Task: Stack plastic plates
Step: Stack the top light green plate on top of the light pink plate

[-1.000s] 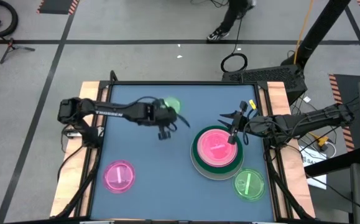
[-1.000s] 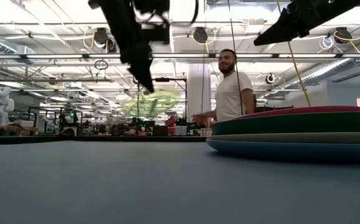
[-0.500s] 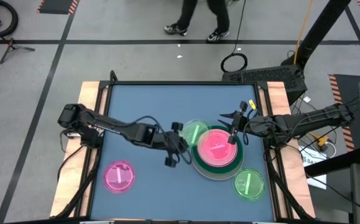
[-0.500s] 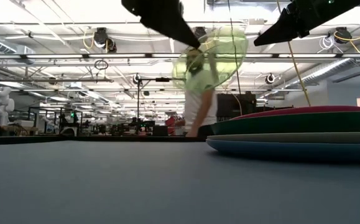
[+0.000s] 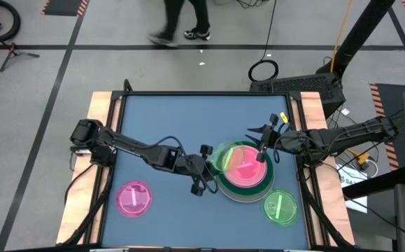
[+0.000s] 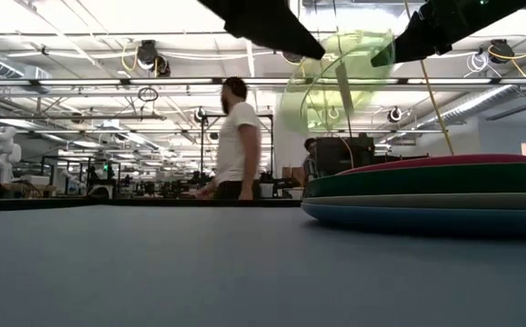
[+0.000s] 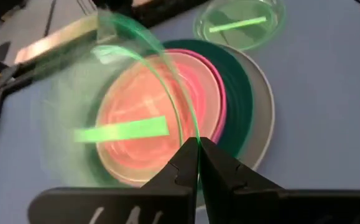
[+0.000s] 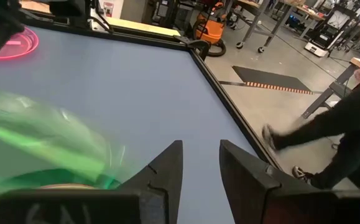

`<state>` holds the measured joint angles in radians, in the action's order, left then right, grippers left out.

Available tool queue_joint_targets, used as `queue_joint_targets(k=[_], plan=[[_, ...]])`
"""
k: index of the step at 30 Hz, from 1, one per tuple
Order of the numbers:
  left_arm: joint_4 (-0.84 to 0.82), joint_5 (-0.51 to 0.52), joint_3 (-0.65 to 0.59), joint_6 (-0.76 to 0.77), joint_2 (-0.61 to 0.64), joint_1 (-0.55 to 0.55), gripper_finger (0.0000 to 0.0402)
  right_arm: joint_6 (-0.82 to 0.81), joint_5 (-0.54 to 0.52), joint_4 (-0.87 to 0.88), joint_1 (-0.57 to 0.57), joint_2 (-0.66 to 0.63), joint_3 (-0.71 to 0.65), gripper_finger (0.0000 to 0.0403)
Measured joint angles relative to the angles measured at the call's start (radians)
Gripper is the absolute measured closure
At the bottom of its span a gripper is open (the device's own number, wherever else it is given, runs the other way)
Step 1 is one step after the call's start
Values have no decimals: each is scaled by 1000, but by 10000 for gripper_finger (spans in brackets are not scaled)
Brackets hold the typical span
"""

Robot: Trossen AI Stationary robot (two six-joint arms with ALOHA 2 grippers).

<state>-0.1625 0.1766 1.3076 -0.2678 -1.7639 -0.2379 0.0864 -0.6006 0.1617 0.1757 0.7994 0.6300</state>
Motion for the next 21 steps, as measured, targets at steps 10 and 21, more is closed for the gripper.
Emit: queue_joint_targets(k=[10,21], plan=[[81,-27,-1,8,-65,1,387,4,0,-17,0,0,0,305],[158,-94,0,11,-101,11,387,5,0,-16,0,0,0,305]])
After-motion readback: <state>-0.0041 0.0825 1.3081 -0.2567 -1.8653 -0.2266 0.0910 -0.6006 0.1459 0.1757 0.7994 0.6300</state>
